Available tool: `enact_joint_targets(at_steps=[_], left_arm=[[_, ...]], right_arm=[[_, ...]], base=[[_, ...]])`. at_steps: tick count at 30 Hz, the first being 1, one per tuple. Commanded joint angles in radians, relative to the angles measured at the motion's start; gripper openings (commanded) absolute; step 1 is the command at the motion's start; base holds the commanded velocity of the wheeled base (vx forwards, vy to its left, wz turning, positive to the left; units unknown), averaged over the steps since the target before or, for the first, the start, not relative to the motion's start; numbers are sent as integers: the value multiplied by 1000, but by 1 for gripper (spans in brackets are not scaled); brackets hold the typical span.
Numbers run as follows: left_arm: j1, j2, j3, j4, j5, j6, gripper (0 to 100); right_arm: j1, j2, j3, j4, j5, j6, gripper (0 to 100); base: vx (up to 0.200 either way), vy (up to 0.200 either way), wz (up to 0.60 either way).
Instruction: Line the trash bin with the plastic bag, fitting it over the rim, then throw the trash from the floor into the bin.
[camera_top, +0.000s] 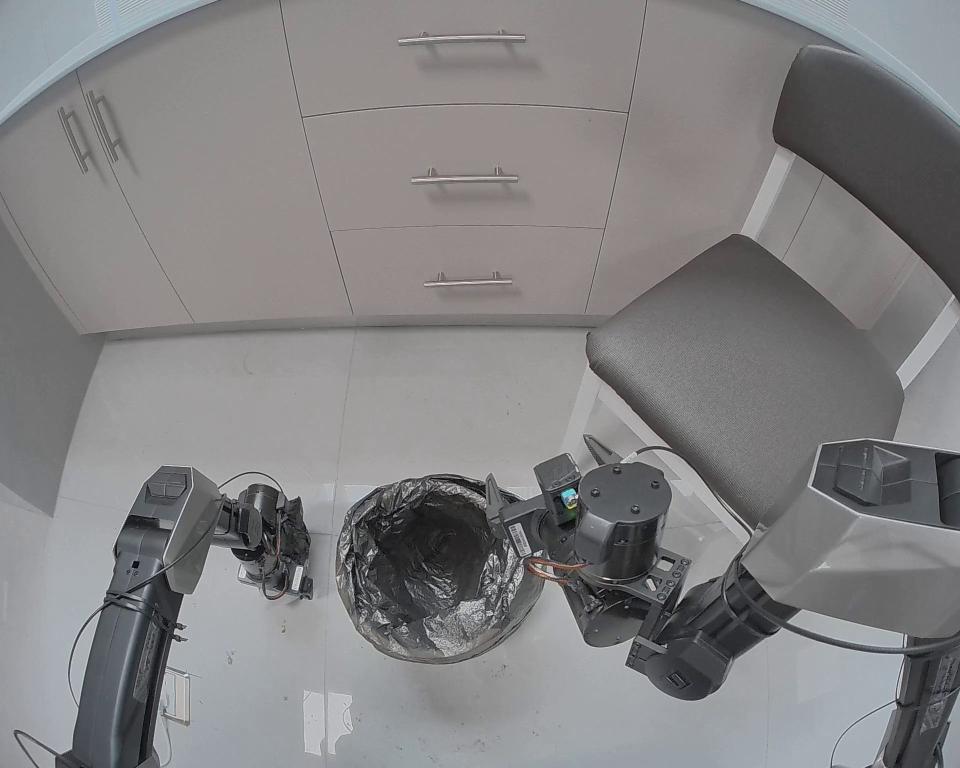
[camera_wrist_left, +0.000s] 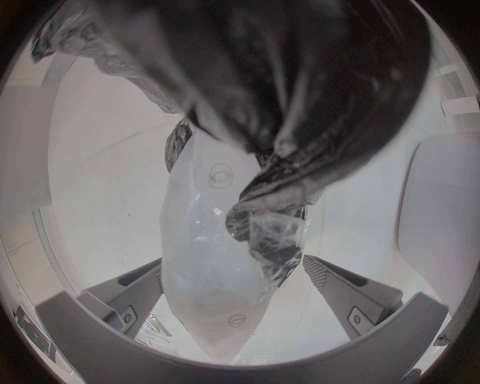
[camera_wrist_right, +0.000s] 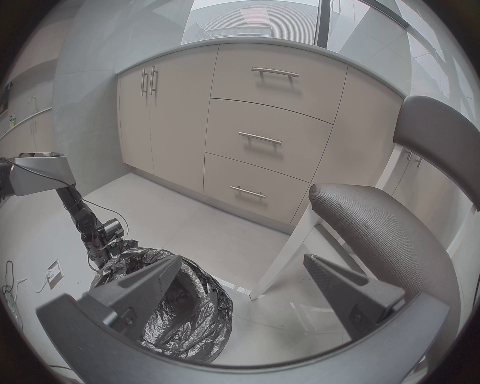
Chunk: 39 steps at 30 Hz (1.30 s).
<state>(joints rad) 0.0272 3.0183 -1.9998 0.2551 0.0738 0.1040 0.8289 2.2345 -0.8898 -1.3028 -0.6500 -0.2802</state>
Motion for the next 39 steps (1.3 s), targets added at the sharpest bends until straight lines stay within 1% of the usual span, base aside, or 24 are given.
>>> enact_joint_targets(at_steps=[1, 2, 3, 17, 24, 28, 31, 32, 35, 37, 38, 39], left_arm=[[0, 1, 0, -2, 0, 0, 100], [0, 1, 0, -4, 0, 0, 100], [0, 1, 0, -4, 0, 0, 0], [2, -4, 0, -43, 1, 2, 0], [10, -101, 0, -27, 0, -4, 0], [22, -182, 0, -17, -2, -14, 0], [22, -240, 0, 21, -2, -55, 0], [17, -294, 0, 73, -3, -90, 0], [3, -394, 0, 168, -14, -155, 0], [-10, -446, 0, 207, -16, -176, 0], [-29, -500, 0, 253, -17, -190, 0], [-32, -506, 0, 257, -17, -191, 0]], right_arm=[[1, 2, -1, 0, 0, -1, 100], [1, 2, -1, 0, 0, -1, 100], [1, 2, -1, 0, 0, -1, 100], [2, -4, 0, -1, 0, 1, 100], [6, -4, 3, -10, 0, -1, 100], [10, -4, 12, -52, -2, -30, 100], [10, -10, 17, -59, -3, -37, 100], [10, -19, 17, -58, -7, -37, 100], [12, -52, 18, -56, -20, -48, 100], [13, -73, 18, -55, -22, -54, 100], [15, -96, 22, -52, -23, -56, 100], [15, -99, 23, -52, -23, -56, 100]], base=[[0, 0, 0], [0, 0, 0], [0, 0, 0], [0, 0, 0], [0, 0, 0], [0, 0, 0], [0, 0, 0], [0, 0, 0], [0, 0, 0], [0, 0, 0], [0, 0, 0], [0, 0, 0]])
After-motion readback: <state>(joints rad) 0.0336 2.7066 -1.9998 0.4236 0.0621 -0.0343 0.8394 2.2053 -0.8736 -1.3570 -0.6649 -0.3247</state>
